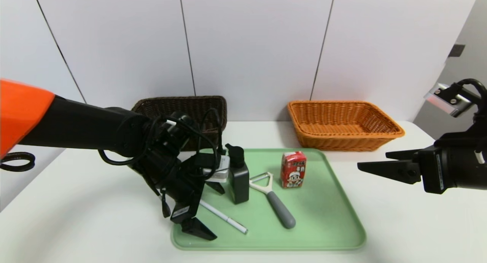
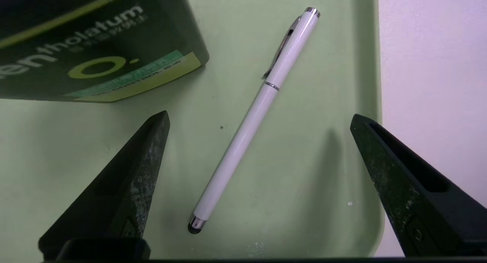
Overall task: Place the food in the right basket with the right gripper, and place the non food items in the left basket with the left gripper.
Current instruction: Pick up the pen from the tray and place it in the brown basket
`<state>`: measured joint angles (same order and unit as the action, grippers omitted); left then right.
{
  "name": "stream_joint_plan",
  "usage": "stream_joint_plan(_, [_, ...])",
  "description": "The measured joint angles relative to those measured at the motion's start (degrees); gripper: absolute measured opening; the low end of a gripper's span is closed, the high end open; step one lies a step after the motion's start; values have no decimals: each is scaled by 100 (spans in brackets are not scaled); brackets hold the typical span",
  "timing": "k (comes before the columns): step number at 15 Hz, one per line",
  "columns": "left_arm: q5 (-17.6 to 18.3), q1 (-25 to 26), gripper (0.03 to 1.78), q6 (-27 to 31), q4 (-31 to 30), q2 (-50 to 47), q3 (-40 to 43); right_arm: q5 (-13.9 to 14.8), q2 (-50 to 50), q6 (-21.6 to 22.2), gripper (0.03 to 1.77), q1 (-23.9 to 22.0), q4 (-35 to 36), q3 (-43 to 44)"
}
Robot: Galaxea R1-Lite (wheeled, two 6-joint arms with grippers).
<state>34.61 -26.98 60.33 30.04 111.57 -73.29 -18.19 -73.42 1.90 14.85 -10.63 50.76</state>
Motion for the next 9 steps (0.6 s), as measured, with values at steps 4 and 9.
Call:
stream_joint_plan(4, [1, 88, 169, -2, -11, 127, 0, -2, 20, 60, 170, -2, 38, -22])
stream_joint_plan(9, [11, 110, 169, 6, -28, 168, 0, -6, 72, 84, 170, -2, 35, -22])
